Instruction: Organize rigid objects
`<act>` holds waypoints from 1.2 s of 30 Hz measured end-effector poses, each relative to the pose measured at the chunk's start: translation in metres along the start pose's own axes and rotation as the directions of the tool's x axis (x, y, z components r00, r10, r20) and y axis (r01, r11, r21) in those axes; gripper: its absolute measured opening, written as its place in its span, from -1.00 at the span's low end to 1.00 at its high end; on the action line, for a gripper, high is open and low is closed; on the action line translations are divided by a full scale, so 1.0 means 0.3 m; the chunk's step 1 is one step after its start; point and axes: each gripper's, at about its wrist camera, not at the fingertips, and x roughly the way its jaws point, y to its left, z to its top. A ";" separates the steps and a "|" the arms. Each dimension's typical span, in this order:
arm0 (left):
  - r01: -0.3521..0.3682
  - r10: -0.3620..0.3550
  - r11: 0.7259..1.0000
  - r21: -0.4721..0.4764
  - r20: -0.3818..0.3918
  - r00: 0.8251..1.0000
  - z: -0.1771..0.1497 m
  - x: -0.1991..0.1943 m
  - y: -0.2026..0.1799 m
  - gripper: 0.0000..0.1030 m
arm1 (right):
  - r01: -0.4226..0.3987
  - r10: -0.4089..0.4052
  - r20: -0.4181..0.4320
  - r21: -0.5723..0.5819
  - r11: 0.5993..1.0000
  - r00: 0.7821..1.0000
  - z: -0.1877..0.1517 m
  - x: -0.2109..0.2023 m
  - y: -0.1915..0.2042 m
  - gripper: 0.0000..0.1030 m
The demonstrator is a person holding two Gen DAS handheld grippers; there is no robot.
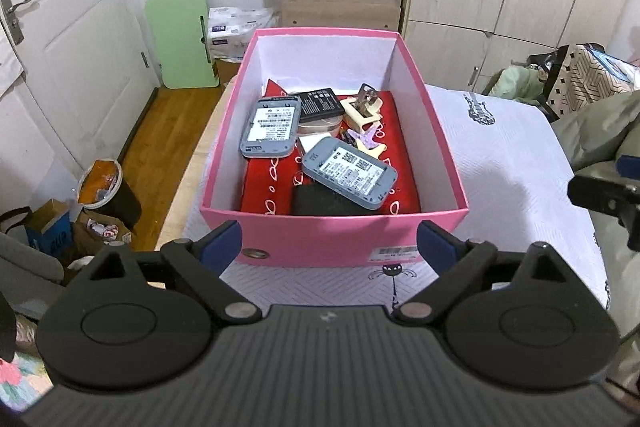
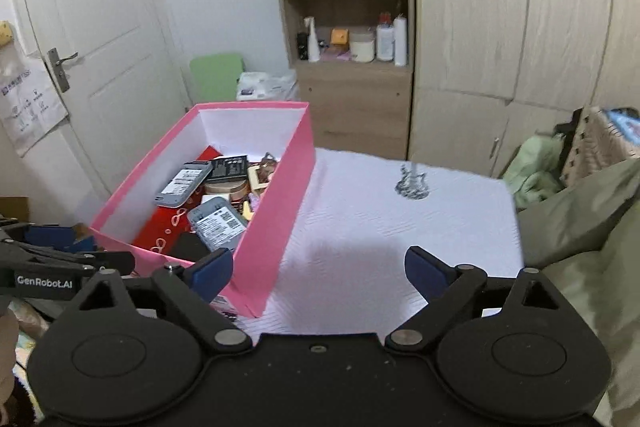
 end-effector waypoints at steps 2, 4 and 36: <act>0.011 -0.011 1.000 0.001 -0.008 1.000 -0.007 0.006 -0.009 0.84 | 0.008 -0.008 0.017 -0.009 1.000 1.000 -0.006 -0.016 0.001 0.86; 0.019 -0.019 1.000 0.002 -0.013 1.000 -0.010 0.011 -0.015 0.84 | -0.005 0.004 0.034 0.006 1.000 0.999 -0.008 -0.027 -0.009 0.87; -0.015 0.013 0.998 0.055 0.042 0.999 -0.051 -0.016 -0.098 0.91 | 0.043 -0.043 -0.003 0.023 0.999 0.999 -0.059 -0.056 0.001 0.89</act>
